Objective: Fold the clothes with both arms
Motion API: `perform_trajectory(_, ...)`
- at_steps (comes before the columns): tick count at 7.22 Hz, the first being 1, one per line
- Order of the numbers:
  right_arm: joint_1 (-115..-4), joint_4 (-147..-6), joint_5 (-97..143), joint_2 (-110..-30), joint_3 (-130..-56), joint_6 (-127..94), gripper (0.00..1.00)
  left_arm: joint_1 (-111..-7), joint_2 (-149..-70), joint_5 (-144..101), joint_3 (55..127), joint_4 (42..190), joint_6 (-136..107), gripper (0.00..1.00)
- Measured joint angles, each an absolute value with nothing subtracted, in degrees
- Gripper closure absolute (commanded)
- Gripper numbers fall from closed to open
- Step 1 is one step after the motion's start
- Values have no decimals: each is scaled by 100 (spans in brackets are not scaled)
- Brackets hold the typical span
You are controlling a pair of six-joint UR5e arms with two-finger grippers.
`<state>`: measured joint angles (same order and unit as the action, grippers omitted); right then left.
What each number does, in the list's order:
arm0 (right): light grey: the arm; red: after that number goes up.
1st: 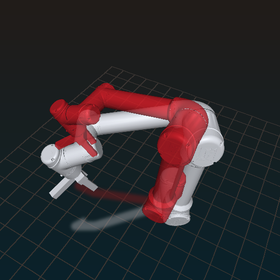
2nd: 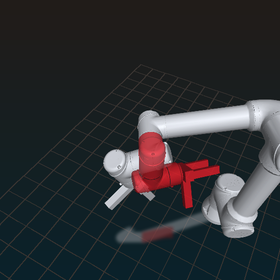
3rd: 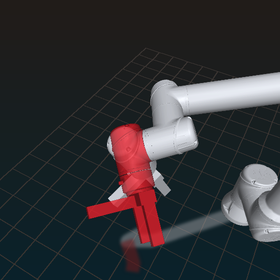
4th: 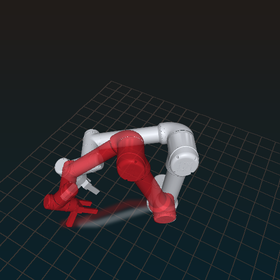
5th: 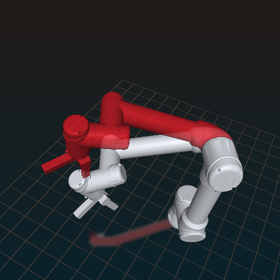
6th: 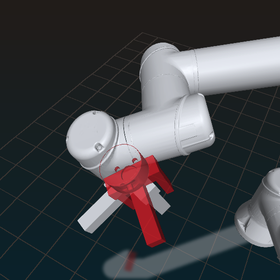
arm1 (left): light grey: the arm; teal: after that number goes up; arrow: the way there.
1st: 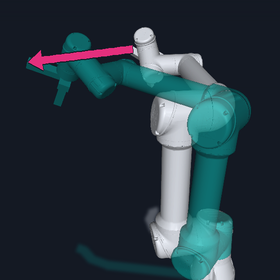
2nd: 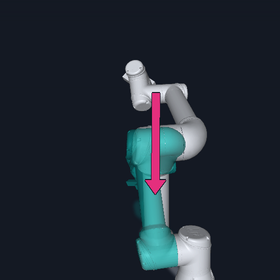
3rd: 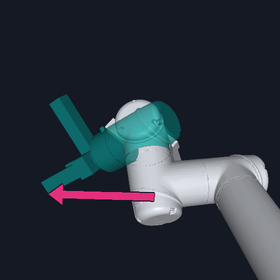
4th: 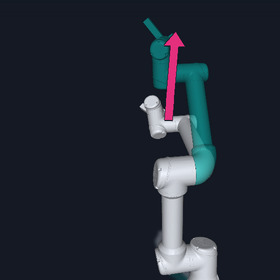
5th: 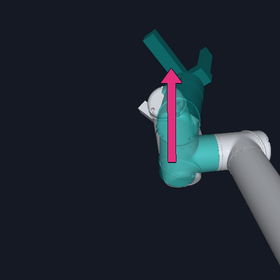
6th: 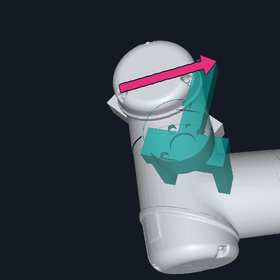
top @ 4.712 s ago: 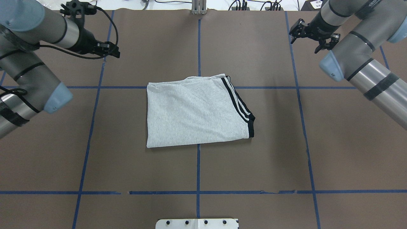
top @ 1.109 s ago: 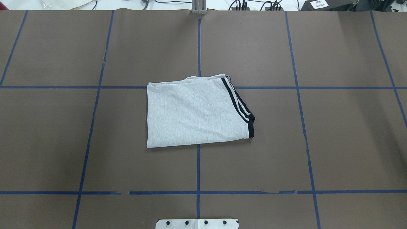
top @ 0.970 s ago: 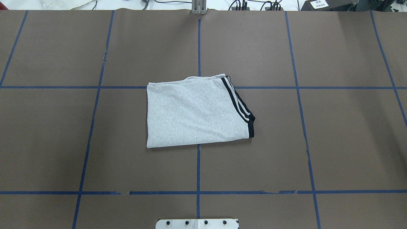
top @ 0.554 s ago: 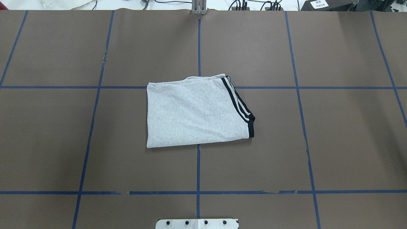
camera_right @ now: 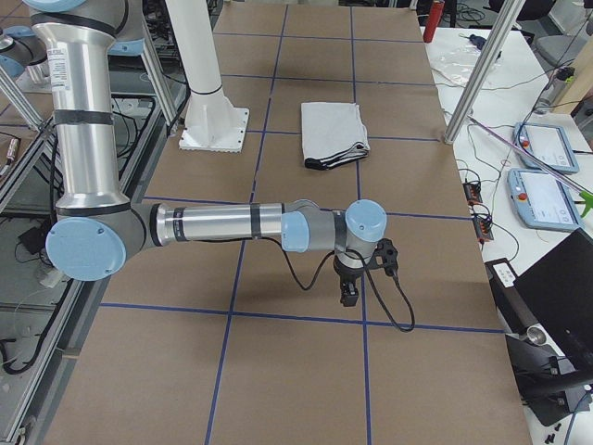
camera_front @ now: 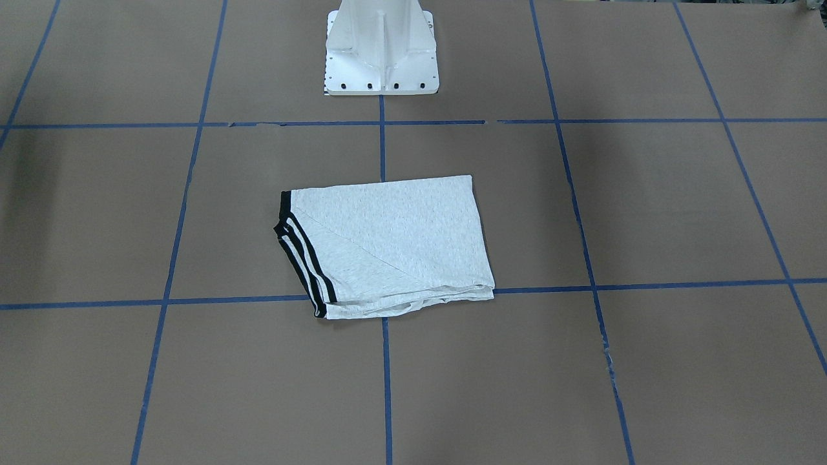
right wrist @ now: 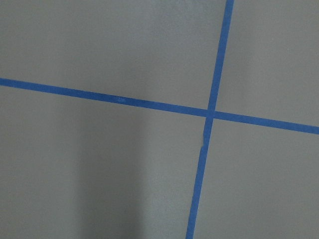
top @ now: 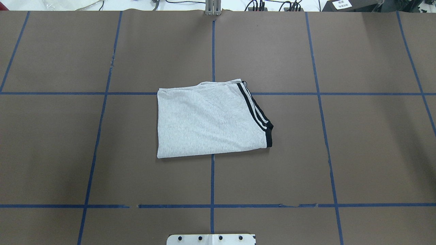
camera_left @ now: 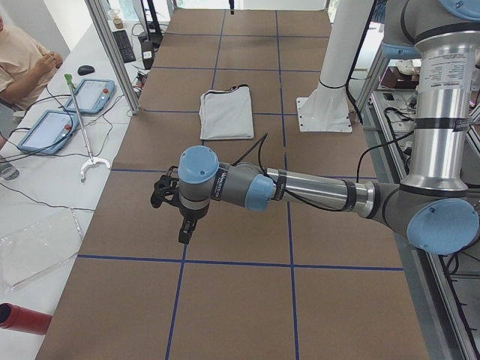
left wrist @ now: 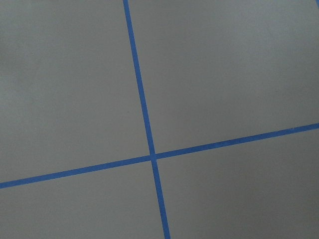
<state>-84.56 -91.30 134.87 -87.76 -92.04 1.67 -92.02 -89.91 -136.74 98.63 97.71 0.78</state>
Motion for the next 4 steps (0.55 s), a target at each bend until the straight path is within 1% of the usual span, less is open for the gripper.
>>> perform_trajectory(4, -8481, -9123, 13473, -8798, -9207, 165, 0, -9202, -8991, -13629, 9896, 9765, 79, 0)
